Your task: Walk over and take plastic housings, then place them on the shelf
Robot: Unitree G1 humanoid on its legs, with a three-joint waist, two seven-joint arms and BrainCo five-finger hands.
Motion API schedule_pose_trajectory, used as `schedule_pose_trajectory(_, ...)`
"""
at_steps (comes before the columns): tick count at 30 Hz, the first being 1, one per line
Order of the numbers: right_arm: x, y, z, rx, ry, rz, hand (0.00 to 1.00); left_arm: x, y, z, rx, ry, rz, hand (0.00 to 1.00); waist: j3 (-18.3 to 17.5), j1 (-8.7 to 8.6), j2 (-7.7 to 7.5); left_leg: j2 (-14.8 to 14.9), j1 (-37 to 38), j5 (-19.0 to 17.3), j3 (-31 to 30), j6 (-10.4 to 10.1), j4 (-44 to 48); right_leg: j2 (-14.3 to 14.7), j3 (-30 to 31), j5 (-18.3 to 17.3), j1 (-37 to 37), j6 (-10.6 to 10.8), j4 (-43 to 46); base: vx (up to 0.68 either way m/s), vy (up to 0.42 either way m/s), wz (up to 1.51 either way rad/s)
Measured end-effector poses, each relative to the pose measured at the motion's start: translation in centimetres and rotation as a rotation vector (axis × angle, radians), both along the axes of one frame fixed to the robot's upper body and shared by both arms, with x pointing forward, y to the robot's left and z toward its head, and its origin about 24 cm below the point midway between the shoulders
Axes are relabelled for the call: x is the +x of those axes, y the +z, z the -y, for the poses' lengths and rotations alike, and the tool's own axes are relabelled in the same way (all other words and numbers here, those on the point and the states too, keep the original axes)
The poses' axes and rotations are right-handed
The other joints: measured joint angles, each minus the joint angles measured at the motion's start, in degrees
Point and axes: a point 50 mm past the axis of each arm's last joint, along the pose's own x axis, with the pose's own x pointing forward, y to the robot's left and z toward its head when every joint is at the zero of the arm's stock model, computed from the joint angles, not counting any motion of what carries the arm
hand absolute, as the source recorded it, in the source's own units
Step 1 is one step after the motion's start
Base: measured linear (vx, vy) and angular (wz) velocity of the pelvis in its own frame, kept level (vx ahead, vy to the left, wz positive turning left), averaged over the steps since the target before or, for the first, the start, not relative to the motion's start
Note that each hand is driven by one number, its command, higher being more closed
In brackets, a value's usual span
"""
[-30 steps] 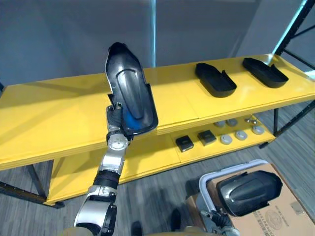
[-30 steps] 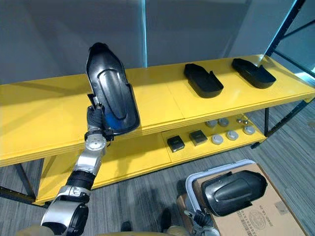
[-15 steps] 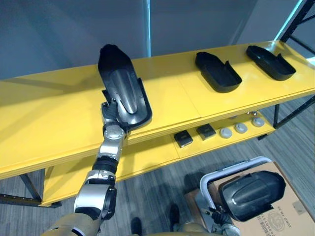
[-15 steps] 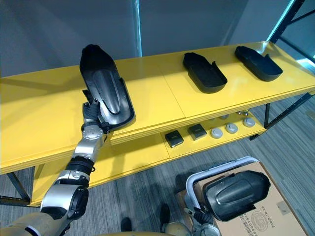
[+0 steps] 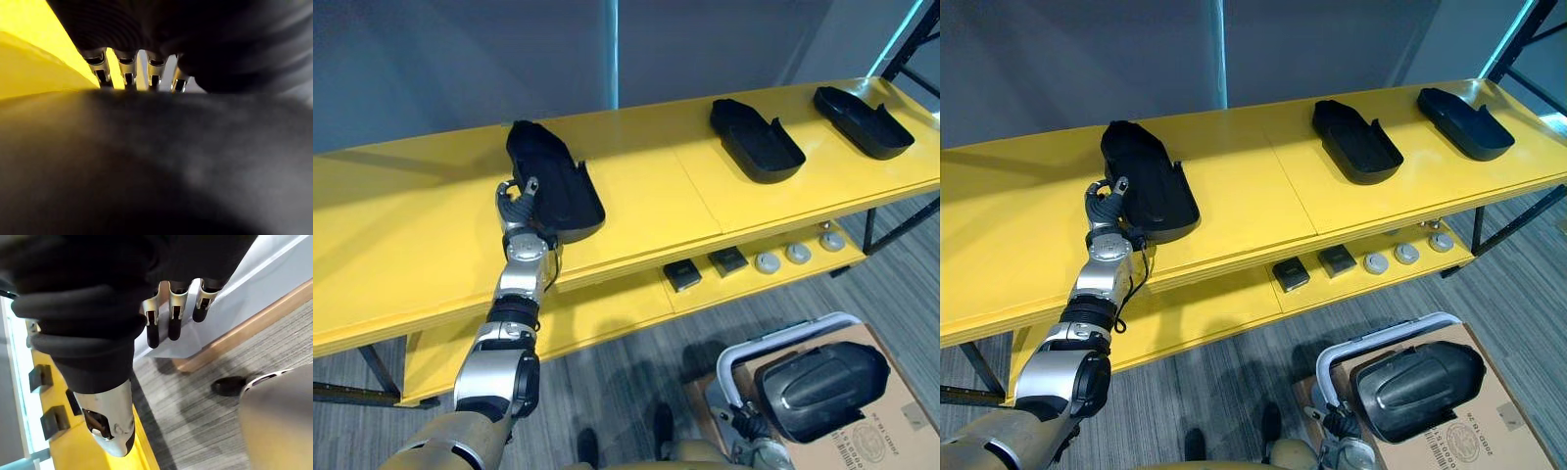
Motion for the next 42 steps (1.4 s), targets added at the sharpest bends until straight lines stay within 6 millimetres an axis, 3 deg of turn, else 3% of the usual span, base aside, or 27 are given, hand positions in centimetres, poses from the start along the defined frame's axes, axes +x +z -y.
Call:
schedule_pose_trajectory(7, 0.0, 0.0, 0.0, -0.001, 0.000, -0.001, 0.00, 0.0, 0.7, -0.1, 0.006, 0.014, 0.033, 0.00, 0.03, 0.04, 0.05, 0.36, -0.06, 0.41, -0.09, 0.04, 0.20, 0.25, -0.37, 0.20, 0.09, -0.14, -0.02, 0.01, 0.005, 0.01)
schedule_pose_trajectory(13, -0.1, 0.0, 0.0, 0.000, 0.000, -0.002, 0.00, -0.5, 4.0, 0.1, 0.130, 0.001, 0.169, 0.00, 0.05, 0.12, 0.10, 0.01, 0.00, 0.57, -1.11, 0.06, 0.39, -0.04, -1.39, 0.24, 0.75, -0.19, -0.18, 0.05, 0.031, 0.09)
schedule_pose_trajectory(17, -0.3, -0.1, -0.1, -0.001, -0.001, -0.006, 0.00, -2.9, 6.9, 2.5, 0.263, -0.056, 0.367, 0.00, 0.07, 1.33, 0.18, -0.28, -0.03, 0.54, -2.47, 0.07, 0.40, -0.37, -1.83, -0.13, 1.25, 0.28, -0.21, 0.00, 0.030, 0.13)
schedule_pose_trajectory(21, -0.7, -0.3, 0.0, -0.006, -0.005, -0.015, 0.00, -6.3, 6.3, 5.6, 0.295, -0.139, 0.466, 0.00, 0.12, 2.98, 0.30, -0.37, -0.01, 0.50, -2.89, 0.06, 0.36, -0.51, -1.89, -0.39, 1.45, 0.59, -0.05, -0.04, 0.024, 0.07)
schedule_pose_trajectory(22, -0.7, -0.3, 0.1, -0.007, -0.005, -0.013, 0.00, -7.3, 5.6, 6.2, 0.291, -0.155, 0.469, 1.00, 0.13, 3.14, 0.36, -0.37, -0.06, 0.47, -3.17, 0.07, 0.34, -0.50, -1.89, -0.44, 1.45, 0.66, 0.03, -0.05, 0.018, 0.01)
schedule_pose_trajectory(25, -0.7, -0.3, 0.1, -0.009, -0.005, -0.012, 0.00, -9.1, 4.2, 7.3, 0.289, -0.198, 0.458, 1.00, 0.10, 3.27, 0.50, -0.33, -0.39, 0.23, -3.39, -0.13, 0.27, -0.44, -1.89, -0.67, 1.45, 0.84, 0.09, -0.05, 0.011, 0.02)
schedule_pose_trajectory(30, -1.0, -0.3, 0.3, -0.013, -0.006, -0.018, 0.00, -11.2, 0.1, 8.3, 0.288, -0.319, 0.319, 1.00, -0.12, 4.49, 0.87, -0.09, -0.01, 0.46, -2.67, 0.10, 0.01, -0.16, -1.83, -0.90, 1.81, 1.18, -0.10, -0.03, 0.008, -0.02)
schedule_pose_trajectory(35, -1.1, -0.4, 0.2, -0.014, -0.001, -0.024, 0.00, -12.1, -2.2, 8.1, 0.289, -0.379, 0.225, 1.00, -0.21, 4.81, 0.74, -0.01, -0.08, 0.44, -2.54, 0.04, -0.01, -0.12, -1.98, -0.97, 1.87, 1.28, -0.29, -0.01, 0.004, 0.01)
schedule_pose_trajectory(42, -1.0, -0.4, -0.2, -0.016, 0.020, -0.025, 0.00, -11.8, -5.0, 8.0, 0.292, -0.426, 0.102, 1.00, -0.90, 4.69, 0.00, -0.04, -0.52, 0.49, -2.51, 0.10, 0.09, -0.12, -1.97, -0.92, 1.09, 1.28, -0.56, 0.02, 0.005, -0.01)
